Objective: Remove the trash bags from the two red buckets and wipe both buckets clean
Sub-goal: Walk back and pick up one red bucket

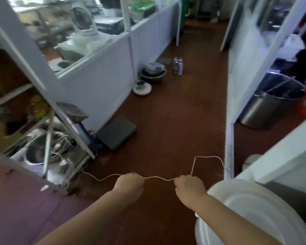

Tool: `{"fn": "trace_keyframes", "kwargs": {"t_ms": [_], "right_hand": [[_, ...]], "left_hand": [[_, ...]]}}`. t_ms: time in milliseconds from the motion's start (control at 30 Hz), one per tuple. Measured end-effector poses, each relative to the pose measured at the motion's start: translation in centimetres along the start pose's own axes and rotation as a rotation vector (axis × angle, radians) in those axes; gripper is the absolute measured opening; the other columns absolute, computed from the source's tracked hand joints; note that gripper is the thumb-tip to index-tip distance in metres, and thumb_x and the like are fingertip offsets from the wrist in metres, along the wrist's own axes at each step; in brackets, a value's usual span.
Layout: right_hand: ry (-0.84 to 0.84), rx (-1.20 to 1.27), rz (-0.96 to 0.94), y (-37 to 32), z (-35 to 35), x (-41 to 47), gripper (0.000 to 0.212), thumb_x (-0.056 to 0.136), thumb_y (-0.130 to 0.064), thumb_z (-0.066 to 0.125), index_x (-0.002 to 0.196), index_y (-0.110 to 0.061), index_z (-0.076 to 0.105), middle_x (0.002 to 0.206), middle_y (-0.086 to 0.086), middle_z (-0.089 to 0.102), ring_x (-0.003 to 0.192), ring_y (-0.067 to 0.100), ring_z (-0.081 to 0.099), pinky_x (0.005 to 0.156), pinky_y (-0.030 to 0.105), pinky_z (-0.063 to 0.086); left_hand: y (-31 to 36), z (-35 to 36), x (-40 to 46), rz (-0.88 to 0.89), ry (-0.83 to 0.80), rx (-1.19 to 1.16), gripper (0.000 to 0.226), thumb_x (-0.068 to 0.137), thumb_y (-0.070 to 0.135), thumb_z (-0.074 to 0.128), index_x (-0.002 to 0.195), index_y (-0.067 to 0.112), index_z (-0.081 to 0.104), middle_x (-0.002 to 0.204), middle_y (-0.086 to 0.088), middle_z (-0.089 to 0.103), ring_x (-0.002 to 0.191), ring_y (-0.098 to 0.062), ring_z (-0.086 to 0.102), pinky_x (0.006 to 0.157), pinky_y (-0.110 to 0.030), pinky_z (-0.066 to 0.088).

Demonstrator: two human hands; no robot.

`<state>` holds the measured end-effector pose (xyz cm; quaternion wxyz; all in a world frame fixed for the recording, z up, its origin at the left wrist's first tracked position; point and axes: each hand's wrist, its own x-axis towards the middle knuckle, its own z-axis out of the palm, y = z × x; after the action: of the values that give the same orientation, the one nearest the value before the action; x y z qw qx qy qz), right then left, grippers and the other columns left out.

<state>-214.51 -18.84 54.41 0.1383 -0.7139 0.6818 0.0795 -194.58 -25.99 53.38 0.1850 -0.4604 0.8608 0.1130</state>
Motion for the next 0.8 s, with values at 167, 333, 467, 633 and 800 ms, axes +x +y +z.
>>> {"fn": "trace_keyframes", "kwargs": {"t_ms": [167, 333, 467, 633, 800], "right_hand": [[0.045, -0.100, -0.336, -13.9, -3.3, 3.4, 0.021, 0.096, -0.019, 0.040, 0.109, -0.016, 0.057, 0.110, 0.004, 0.061, 0.101, 0.026, 0.059, 0.081, 0.037, 0.046], [0.054, -0.205, -0.614, -31.0, -3.7, 3.6, 0.023, 0.095, -0.015, 0.038, 0.108, -0.015, 0.057, 0.110, 0.006, 0.060, 0.101, 0.027, 0.058, 0.077, 0.037, 0.044], [0.068, -0.279, -0.802, -46.1, -1.8, 1.1, 0.024, 0.094, -0.022, 0.039, 0.107, -0.014, 0.058, 0.112, 0.008, 0.061, 0.104, 0.030, 0.058, 0.080, 0.038, 0.045], [0.049, -0.348, -0.999, -65.1, 1.4, -3.7, 0.027, 0.093, -0.027, 0.041, 0.111, -0.015, 0.057, 0.118, 0.008, 0.060, 0.110, 0.032, 0.057, 0.087, 0.039, 0.046], [0.035, -0.381, -1.206, -81.3, 3.6, -9.2, 0.028, 0.094, -0.030, 0.040, 0.112, -0.015, 0.056, 0.119, 0.008, 0.059, 0.112, 0.030, 0.055, 0.088, 0.038, 0.045]], "left_hand": [[-10.6, 1.0, -11.0, -0.216, 0.093, -0.027, 0.026, 0.094, 0.025, 0.041, 0.109, 0.015, 0.058, 0.115, -0.006, 0.061, 0.109, -0.028, 0.058, 0.082, -0.039, 0.047], [-19.7, 5.1, -24.7, -0.488, 0.162, -0.120, 0.027, 0.092, 0.021, 0.040, 0.106, 0.015, 0.063, 0.112, -0.004, 0.065, 0.105, -0.029, 0.062, 0.072, -0.034, 0.045], [-26.9, 10.9, -37.3, -0.707, 0.140, -0.207, 0.023, 0.091, 0.020, 0.045, 0.105, 0.018, 0.062, 0.111, -0.004, 0.066, 0.104, -0.028, 0.062, 0.076, -0.039, 0.050], [-34.6, 18.1, -53.9, -0.939, 0.162, -0.257, 0.024, 0.091, 0.024, 0.041, 0.105, 0.016, 0.059, 0.112, -0.004, 0.064, 0.106, -0.030, 0.060, 0.078, -0.037, 0.048], [-40.2, 23.5, -68.0, -1.171, 0.161, -0.312, 0.028, 0.094, 0.032, 0.040, 0.110, 0.016, 0.057, 0.119, -0.005, 0.061, 0.111, -0.029, 0.057, 0.082, -0.037, 0.046]]}}
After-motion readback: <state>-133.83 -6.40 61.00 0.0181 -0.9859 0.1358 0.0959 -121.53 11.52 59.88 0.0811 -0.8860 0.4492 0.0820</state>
